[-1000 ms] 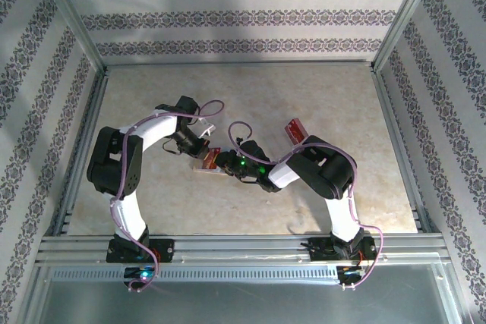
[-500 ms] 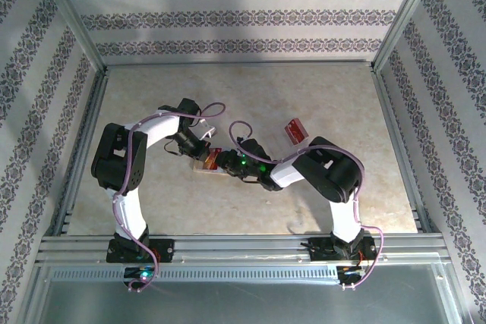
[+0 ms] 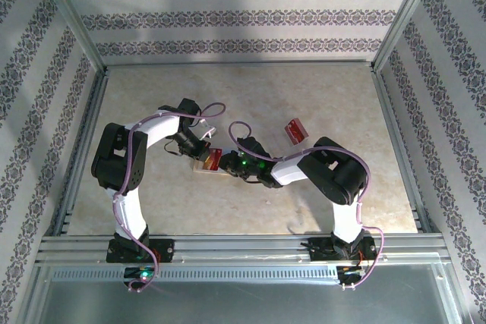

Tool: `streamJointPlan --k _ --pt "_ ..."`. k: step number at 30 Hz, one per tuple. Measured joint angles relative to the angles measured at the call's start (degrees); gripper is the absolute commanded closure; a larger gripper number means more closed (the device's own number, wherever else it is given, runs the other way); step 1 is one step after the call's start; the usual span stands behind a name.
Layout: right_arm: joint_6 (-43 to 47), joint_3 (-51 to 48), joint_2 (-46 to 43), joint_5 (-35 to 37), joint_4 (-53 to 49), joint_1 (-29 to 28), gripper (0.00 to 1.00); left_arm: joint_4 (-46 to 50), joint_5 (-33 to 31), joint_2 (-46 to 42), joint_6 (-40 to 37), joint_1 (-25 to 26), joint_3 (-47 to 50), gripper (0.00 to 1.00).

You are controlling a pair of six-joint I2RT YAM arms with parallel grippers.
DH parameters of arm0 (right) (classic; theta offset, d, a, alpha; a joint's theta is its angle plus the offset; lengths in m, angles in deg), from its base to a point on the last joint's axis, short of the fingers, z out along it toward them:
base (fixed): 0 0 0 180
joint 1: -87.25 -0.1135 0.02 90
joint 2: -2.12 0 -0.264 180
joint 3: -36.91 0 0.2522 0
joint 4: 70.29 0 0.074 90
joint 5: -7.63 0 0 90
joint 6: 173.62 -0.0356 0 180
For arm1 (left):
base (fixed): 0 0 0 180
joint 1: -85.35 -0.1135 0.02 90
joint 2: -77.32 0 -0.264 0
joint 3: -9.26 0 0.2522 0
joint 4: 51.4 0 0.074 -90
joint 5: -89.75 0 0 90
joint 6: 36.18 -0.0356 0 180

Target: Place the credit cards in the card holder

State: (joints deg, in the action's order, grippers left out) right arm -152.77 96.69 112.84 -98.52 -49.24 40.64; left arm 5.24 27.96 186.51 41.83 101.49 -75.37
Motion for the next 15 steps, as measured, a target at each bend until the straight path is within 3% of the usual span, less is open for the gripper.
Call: streamJointPlan --k 2,15 --pt "0.39 0.42 0.02 0.0 -0.76 0.0 0.88 0.04 -0.09 -0.17 0.02 0.02 0.0 0.8" --pt "1.66 2.36 0.55 -0.42 -3.17 0.02 0.87 -0.09 -3.45 -2.32 0.48 -2.19 0.26 0.78"
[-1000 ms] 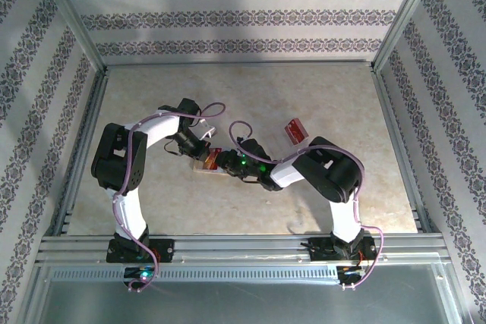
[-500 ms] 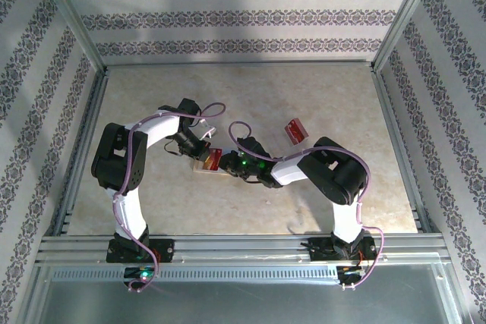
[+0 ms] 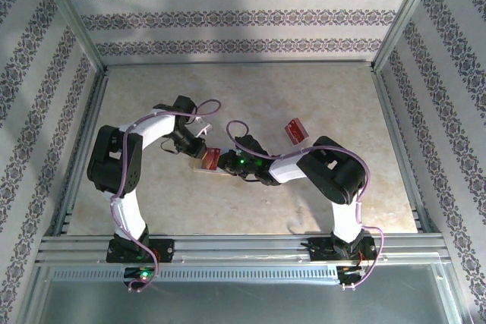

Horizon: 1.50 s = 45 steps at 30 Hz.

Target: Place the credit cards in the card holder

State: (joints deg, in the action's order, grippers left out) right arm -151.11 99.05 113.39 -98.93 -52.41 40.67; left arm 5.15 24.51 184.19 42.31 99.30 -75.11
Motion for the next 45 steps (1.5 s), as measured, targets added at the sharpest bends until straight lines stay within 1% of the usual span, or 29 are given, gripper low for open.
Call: streamJointPlan --k 3,9,28,35,42,45 --pt "0.39 0.7 0.22 -0.24 -0.79 0.0 0.87 -0.39 0.07 -0.22 0.48 -0.98 0.85 0.72" --pt "0.92 2.1 0.74 -0.72 -2.32 0.0 0.87 -1.53 0.28 -0.22 1.6 -1.33 2.49 0.68" --pt "3.23 7.32 3.37 -2.23 -6.21 0.15 0.86 -2.64 2.89 -0.2 3.06 -2.08 2.51 0.67" --pt "3.78 8.46 3.74 -3.06 -7.23 0.33 0.84 -2.8 3.34 -0.2 3.26 -2.08 2.51 0.68" --pt "6.16 8.68 3.45 -3.34 -7.93 0.33 0.8 -3.76 3.72 -1.03 4.63 -2.45 3.15 0.58" --pt "7.93 8.66 1.92 -2.73 -10.97 0.35 0.79 -4.11 3.67 -2.99 5.53 -3.32 3.98 0.55"
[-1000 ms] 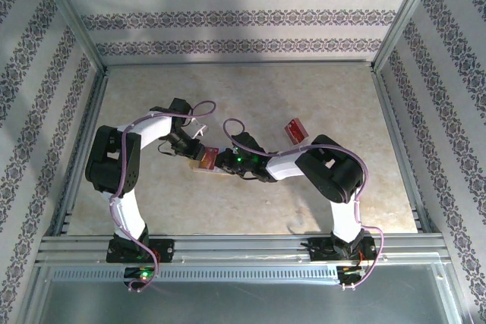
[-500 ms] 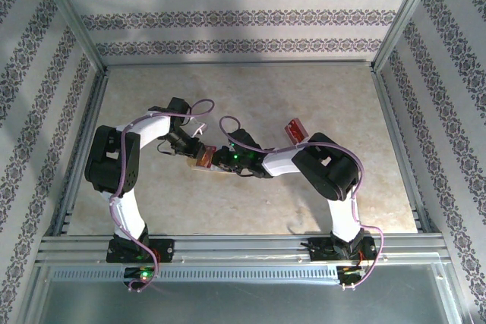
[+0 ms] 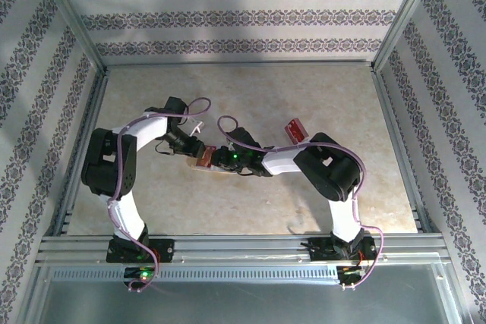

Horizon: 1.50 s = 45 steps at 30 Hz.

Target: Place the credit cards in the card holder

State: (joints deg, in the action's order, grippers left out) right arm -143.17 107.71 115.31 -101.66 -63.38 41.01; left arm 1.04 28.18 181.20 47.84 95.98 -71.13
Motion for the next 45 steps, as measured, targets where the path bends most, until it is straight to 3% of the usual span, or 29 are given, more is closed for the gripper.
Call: streamJointPlan --k 9,14,18,24,45 --pt "5.77 -0.42 -9.25 3.72 -10.25 0.66 0.77 -2.32 -1.05 -2.91 3.58 -2.12 1.42 0.33" --pt "8.15 -0.09 -9.79 4.48 -13.7 1.2 0.76 -3.21 -0.94 -2.67 5.73 -2.14 3.06 0.3" --pt "8.98 1.73 -7.58 4.44 -15.39 1.51 0.76 -3.74 0.15 -1.64 7.37 -2.14 3.45 0.34" --pt "9.44 5.33 -4.0 3.85 -16.39 1.49 0.79 -4.42 0.31 -0.31 8.02 -2.14 3.52 0.55" --pt "11.78 14.73 3.65 2.27 -21.0 2.64 0.78 -4.48 1.27 1.2 8.15 -2.51 3.1 0.55"
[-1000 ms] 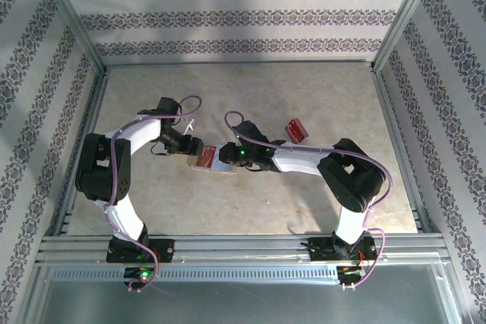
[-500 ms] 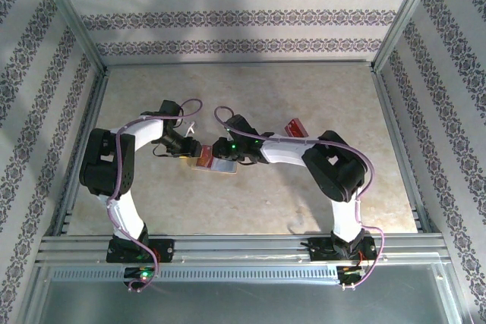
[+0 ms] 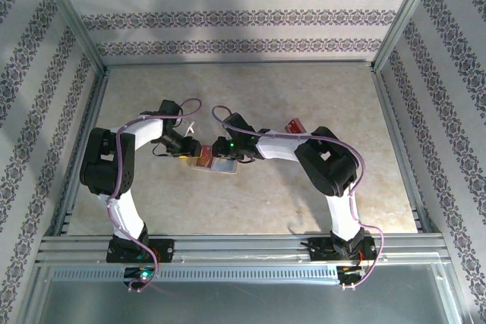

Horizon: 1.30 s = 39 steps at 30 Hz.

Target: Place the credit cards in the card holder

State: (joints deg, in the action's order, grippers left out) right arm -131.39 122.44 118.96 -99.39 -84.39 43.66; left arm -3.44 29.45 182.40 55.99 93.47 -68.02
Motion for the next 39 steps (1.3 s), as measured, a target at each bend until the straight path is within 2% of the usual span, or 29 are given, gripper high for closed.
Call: streamJointPlan --k 12,39 --pt "0.59 4.57 2.21 -0.42 -1.77 0.0 0.78 0.13 0.74 0.13 0.04 -0.09 -0.13 0.55" --pt "1.73 2.84 0.52 0.07 -4.13 0.0 0.78 0.13 1.44 0.44 0.07 -0.37 -0.24 0.55"
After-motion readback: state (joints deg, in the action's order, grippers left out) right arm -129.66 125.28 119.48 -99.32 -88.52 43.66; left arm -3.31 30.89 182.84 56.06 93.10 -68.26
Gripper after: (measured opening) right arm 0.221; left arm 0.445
